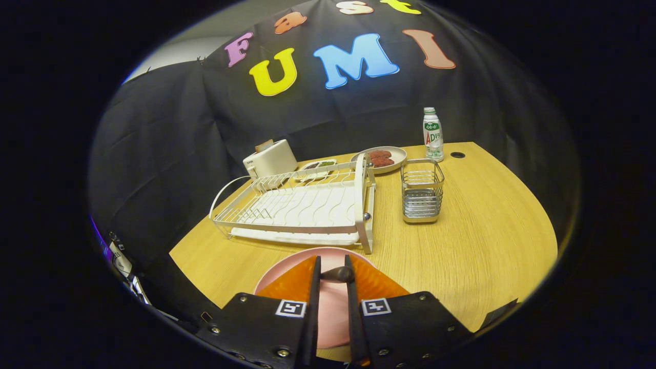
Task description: Take the plate from the dish rack, then take the spoon from the basket and place it into the plate.
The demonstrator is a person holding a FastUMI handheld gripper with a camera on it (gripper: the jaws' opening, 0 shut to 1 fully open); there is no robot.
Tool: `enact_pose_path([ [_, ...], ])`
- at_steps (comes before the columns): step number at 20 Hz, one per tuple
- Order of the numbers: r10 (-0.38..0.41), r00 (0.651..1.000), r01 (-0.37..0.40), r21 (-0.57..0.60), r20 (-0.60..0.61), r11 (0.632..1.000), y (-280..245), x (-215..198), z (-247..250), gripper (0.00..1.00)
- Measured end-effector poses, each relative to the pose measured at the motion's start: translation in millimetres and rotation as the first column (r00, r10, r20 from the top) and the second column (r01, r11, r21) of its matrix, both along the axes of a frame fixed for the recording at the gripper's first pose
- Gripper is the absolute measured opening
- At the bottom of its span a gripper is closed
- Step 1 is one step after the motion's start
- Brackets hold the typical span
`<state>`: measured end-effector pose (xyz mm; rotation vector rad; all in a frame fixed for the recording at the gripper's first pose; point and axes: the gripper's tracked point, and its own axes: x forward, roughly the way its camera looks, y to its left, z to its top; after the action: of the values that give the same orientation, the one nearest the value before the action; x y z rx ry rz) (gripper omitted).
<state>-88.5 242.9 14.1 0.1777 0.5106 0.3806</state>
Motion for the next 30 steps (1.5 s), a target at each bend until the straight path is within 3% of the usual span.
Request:
enact_pose_path([
  [11, -0.036, 0.999, 0.031, -0.118, -0.04, 0.993, -20.4, 2.2, -17.8, 0.42],
  [14, -0.038, 0.999, 0.035, -0.142, -0.014, 0.989, -25.4, 1.9, -11.5, 0.66],
  [25, -0.099, 0.977, 0.125, -0.129, 0.19, 0.984, -52.3, 25.5, 78.2, 0.66],
  [30, -0.185, 0.927, 0.23, -0.104, 0.326, 0.968, -78.7, 44.8, 140.6, 0.67],
])
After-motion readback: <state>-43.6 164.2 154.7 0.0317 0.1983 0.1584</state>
